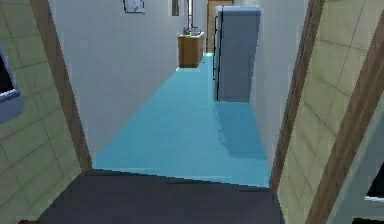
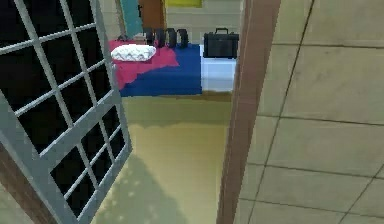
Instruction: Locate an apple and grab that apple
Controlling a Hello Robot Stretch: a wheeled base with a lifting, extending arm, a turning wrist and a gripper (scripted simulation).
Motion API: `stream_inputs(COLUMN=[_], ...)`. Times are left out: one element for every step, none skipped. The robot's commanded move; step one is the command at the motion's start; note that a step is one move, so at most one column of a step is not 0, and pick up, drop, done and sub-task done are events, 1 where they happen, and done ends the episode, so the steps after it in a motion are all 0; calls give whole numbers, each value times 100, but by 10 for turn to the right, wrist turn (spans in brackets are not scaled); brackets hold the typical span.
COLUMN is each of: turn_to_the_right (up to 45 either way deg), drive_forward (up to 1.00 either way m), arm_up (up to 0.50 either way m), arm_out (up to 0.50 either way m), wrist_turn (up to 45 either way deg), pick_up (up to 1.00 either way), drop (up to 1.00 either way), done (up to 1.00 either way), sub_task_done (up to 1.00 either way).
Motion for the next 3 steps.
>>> stream_inputs(turn_to_the_right=[0, -30, 0], drive_forward=[100, 0, 100], arm_up=[0, 0, 0], arm_out=[0, 0, 0], wrist_turn=[0, 0, 0], pick_up=[0, 0, 0], drop=[0, 0, 0], done=[0, 0, 0], sub_task_done=[0, 0, 0])
